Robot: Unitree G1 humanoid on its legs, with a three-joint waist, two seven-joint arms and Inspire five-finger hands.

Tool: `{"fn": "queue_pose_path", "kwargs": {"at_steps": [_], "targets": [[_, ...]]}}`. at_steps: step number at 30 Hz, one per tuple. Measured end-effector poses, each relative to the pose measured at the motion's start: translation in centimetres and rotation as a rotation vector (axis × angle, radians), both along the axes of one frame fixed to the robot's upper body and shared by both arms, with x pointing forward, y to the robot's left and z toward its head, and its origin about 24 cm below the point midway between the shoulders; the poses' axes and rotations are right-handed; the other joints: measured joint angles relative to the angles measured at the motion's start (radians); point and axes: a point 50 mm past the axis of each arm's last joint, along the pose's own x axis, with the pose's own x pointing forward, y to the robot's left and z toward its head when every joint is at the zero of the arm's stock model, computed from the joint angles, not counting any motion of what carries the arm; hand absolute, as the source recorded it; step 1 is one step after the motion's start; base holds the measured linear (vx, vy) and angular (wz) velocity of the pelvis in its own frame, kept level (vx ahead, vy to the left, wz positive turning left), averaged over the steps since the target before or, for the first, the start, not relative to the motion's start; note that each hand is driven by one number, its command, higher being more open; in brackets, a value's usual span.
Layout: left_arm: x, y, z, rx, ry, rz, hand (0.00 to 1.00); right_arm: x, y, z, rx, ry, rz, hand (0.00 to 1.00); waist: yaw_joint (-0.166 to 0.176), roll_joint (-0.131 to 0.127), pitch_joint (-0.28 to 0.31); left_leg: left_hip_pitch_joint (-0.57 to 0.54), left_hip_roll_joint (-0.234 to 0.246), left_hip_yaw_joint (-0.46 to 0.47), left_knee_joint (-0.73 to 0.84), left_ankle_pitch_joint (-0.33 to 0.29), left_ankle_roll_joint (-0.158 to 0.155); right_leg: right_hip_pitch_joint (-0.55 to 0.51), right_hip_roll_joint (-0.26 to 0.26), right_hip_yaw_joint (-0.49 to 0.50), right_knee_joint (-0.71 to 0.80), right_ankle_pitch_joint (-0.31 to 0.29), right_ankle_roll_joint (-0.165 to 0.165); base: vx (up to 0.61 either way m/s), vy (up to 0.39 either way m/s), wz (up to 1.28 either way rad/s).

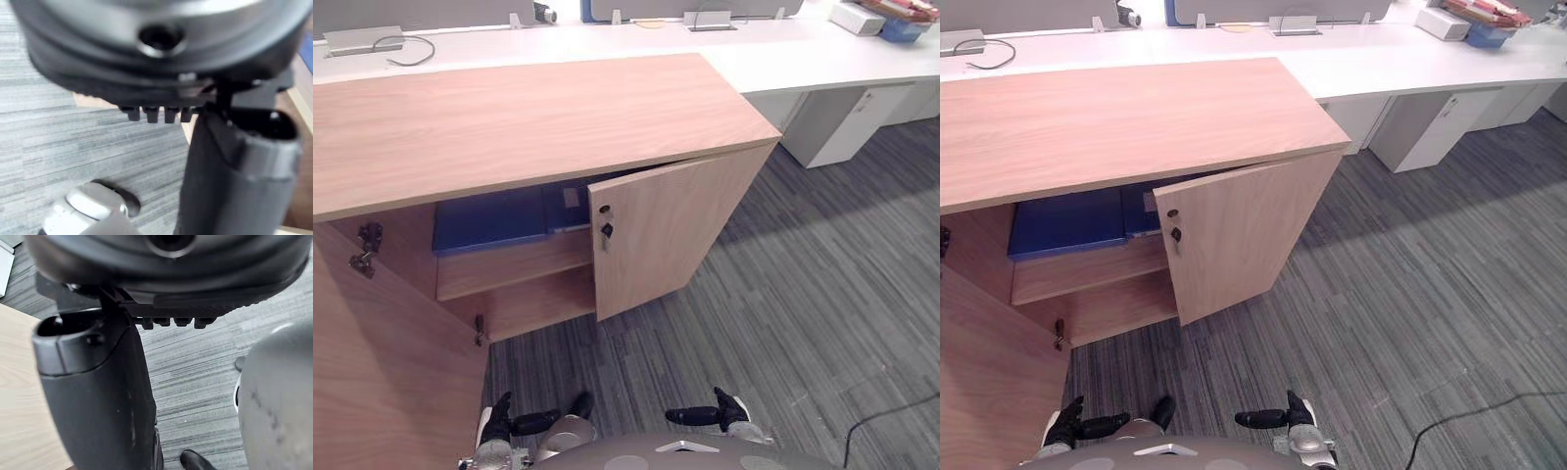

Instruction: Walk over to the cabinet, pick up the folder, carry it to the office cabinet, place the folder inside the office cabinet, then close the office cabinet door

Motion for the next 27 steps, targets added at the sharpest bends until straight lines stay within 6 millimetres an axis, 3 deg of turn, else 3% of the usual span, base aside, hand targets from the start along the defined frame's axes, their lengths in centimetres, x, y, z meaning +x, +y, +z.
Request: {"fn": "queue_pose_path", "kwargs": {"at_steps": [5, 6, 7, 8, 9, 10, 11, 12, 13, 14, 15, 16, 17, 18, 19, 20, 21, 22, 23, 24, 25, 26, 27], "targets": [[-0.1, -0.4, -0.2, -0.033, -0.008, 0.053, 1.0, -0.3, -1.0, 0.0, -0.007, 0.005, -0.075, 1.0, -0.004, 0.041, 0.031, 0.015, 0.054, -0.11, -0.037, 0.045, -0.043, 0.054, 0.071, -0.102, 0.005, -0.032, -0.026, -0.13, -0.157, 0.62], [-0.2, -0.5, -0.2, -0.044, -0.012, 0.076, 1.0, -0.4, -1.2, -0.1, -0.013, 0.008, -0.08, 1.0, 0.0, 0.037, 0.035, 0.012, 0.06, -0.109, -0.046, 0.054, -0.027, 0.065, 0.072, -0.136, 0.021, -0.049, -0.032, -0.13, -0.077, 0.91], [-0.2, -0.3, -0.2, -0.047, -0.021, 0.11, 1.0, -0.2, -1.3, 0.0, -0.014, 0.002, -0.098, 1.0, -0.001, 0.036, 0.041, -0.006, 0.076, -0.013, -0.041, 0.036, 0.043, 0.074, 0.069, -0.18, 0.035, -0.061, -0.035, -0.15, -0.072, 1.06], [-0.1, -0.1, -0.1, -0.049, -0.033, 0.137, 1.0, -0.3, -1.4, 0.0, -0.017, 0.002, -0.11, 1.0, -0.002, 0.027, 0.045, -0.027, 0.093, 0.09, -0.027, 0.014, 0.071, 0.08, 0.062, -0.209, 0.037, -0.062, -0.036, -0.12, -0.044, 1.0], [0.0, -0.1, 0.0, -0.053, -0.046, 0.154, 1.0, -0.3, -1.6, 0.0, -0.024, 0.002, -0.111, 1.0, 0.0, 0.012, 0.055, -0.057, 0.107, 0.196, 0.009, -0.005, 0.078, 0.079, 0.047, -0.234, 0.041, -0.061, -0.036, -0.1, 0.04, 0.81], [0.0, -0.2, 0.0, -0.059, -0.052, 0.176, 1.0, -0.2, -1.9, 0.0, -0.028, 0.006, -0.129, 1.0, 0.002, 0.018, 0.067, -0.104, 0.127, 0.361, 0.127, -0.014, 0.087, 0.077, 0.021, -0.266, 0.06, -0.061, -0.035, -0.04, 0.067, 0.54], [-0.2, -0.2, 0.0, -0.062, -0.051, 0.191, 1.0, -0.1, -2.3, 0.1, -0.032, 0.004, -0.148, 1.0, 0.002, 0.018, 0.067, -0.119, 0.135, 0.442, 0.209, -0.02, 0.104, 0.075, 0.008, -0.274, 0.073, -0.061, -0.034, -0.02, 0.127, 0.46], [-0.7, -0.4, -0.2, -0.066, -0.038, 0.191, 1.0, 0.2, -3.2, 0.3, -0.04, -0.009, -0.2, 1.0, -0.003, 0.053, 0.079, -0.13, 0.158, 0.599, 0.303, -0.068, 0.139, 0.074, 0.006, -0.287, 0.103, -0.067, -0.025, -0.01, 0.103, 0.49], [-0.3, -0.6, -0.1, -0.07, -0.043, 0.174, 1.0, 0.6, -3.7, 0.4, -0.048, -0.018, -0.22, 1.0, -0.009, 0.072, 0.089, -0.148, 0.141, 0.598, 0.304, -0.052, 0.149, 0.066, -0.003, -0.286, 0.116, -0.081, -0.016, -0.06, 0.146, 1.05], [0.5, -0.8, 0.0, -0.072, -0.069, 0.152, 1.0, 0.5, -4.0, 0.4, -0.038, -0.018, -0.258, 1.0, -0.027, 0.083, 0.091, -0.158, 0.087, 0.57, 0.188, 0.022, 0.18, 0.047, 0.018, -0.284, 0.074, -0.082, -0.027, -0.09, 0.091, 1.08], [0.9, -0.8, 0.1, -0.073, -0.08, 0.147, 1.0, 0.3, -4.0, 0.4, -0.037, -0.015, -0.269, 1.0, -0.041, 0.083, 0.088, -0.153, 0.081, 0.576, 0.14, -0.002, 0.199, 0.043, 0.029, -0.286, 0.049, -0.077, -0.042, -0.13, 0.07, 1.73], [2.1, -0.4, 0.4, -0.064, -0.105, 0.143, 1.0, 0.3, -3.3, 0.3, -0.016, -0.015, -0.296, 1.0, -0.077, 0.057, 0.088, -0.163, 0.08, 0.731, 0.115, -0.065, 0.252, 0.05, 0.024, -0.321, -0.033, -0.01, -0.075, -0.1, 0.04, 1.54], [2.6, -0.1, 0.6, -0.069, -0.119, 0.151, 1.0, 0.4, -3.4, 0.3, -0.013, -0.02, -0.306, 1.0, -0.077, 0.048, 0.098, -0.187, 0.157, 0.901, 0.295, -0.108, 0.286, 0.056, 0.002, -0.383, -0.023, 0.013, -0.04, -0.03, 0.062, 1.73], [2.1, -0.5, 0.3, -0.078, -0.094, 0.158, 1.0, 0.4, -3.7, 0.4, -0.011, -0.018, -0.329, 1.0, -0.08, 0.074, 0.095, -0.152, 0.243, 1.027, 0.393, -0.157, 0.234, 0.075, 0.002, -0.436, 0.011, 0.013, -0.04, 0.04, 0.075, 1.11], [2.0, -0.9, 0.1, -0.088, -0.087, 0.158, 1.0, 0.4, -4.2, 0.4, -0.025, -0.022, -0.338, 1.0, -0.085, 0.097, 0.094, -0.138, 0.242, 1.061, 0.385, -0.17, 0.214, 0.084, 0.006, -0.467, 0.037, 0.011, -0.04, 0.1, 0.121, 1.28], [2.3, -1.6, 0.1, -0.107, -0.097, 0.149, 1.0, -0.1, -5.0, 0.5, -0.042, -0.019, -0.367, 1.0, -0.085, 0.105, 0.098, -0.118, 0.205, 1.052, 0.348, -0.158, 0.238, 0.103, -0.014, -0.531, 0.088, 0.007, -0.045, 0.08, 0.135, 1.38], [2.4, -1.8, 0.1, -0.111, -0.108, 0.14, 1.0, -0.5, -4.8, 0.3, -0.031, -0.011, -0.392, 1.0, -0.077, 0.106, 0.098, -0.099, 0.153, 1.003, 0.267, -0.127, 0.23, 0.106, -0.006, -0.549, 0.065, -0.021, -0.057, 0.03, 0.131, 1.62], [2.5, -1.5, 0.2, -0.108, -0.109, 0.135, 1.0, -0.7, -4.3, 0.2, -0.016, -0.005, -0.406, 1.0, -0.084, 0.088, 0.096, -0.088, 0.097, 0.96, 0.197, -0.081, 0.234, 0.107, 0.012, -0.573, 0.011, -0.018, -0.061, -0.05, 0.084, 1.9], [2.6, -1.8, 0.2, -0.116, -0.106, 0.123, 1.0, -0.9, -4.4, 0.2, -0.015, -0.005, -0.426, 1.0, -0.106, 0.084, 0.085, -0.072, 0.038, 0.902, 0.109, -0.046, 0.233, 0.136, 0.013, -0.607, -0.013, 0.003, -0.046, -0.08, 0.052, 1.56], [2.6, -1.8, 0.2, -0.121, -0.108, 0.119, 1.0, -0.7, -4.6, 0.2, -0.017, -0.007, -0.43, 1.0, -0.1, 0.091, 0.086, -0.063, 0.023, 0.895, 0.073, -0.032, 0.232, 0.137, 0.008, -0.628, -0.01, 0.005, -0.043, -0.09, 0.058, 1.12], [2.2, -2.4, -0.1, -0.143, -0.093, 0.12, 1.0, -0.4, -4.8, 0.4, -0.022, -0.022, -0.433, 1.0, -0.078, 0.117, 0.096, -0.028, -0.002, 0.891, -0.01, -0.004, 0.224, 0.137, -0.003, -0.647, 0.017, 0.001, -0.05, -0.09, 0.076, 0.43], [1.2, -2.9, -0.4, -0.157, -0.061, 0.128, 1.0, -0.4, -5.1, 0.5, -0.027, -0.03, -0.437, 1.0, -0.081, 0.142, 0.099, 0.006, -0.028, 0.879, -0.079, 0.021, 0.219, 0.147, -0.015, -0.664, 0.039, -0.011, -0.068, -0.1, 0.082, 0.38], [0.7, -3.2, -0.6, -0.163, -0.044, 0.129, 1.0, -0.3, -5.2, 0.5, -0.028, -0.032, -0.445, 1.0, -0.083, 0.148, 0.099, 0.016, -0.037, 0.877, -0.099, 0.024, 0.216, 0.152, -0.021, -0.674, 0.049, -0.017, -0.072, -0.1, 0.062, 0.51]]}}
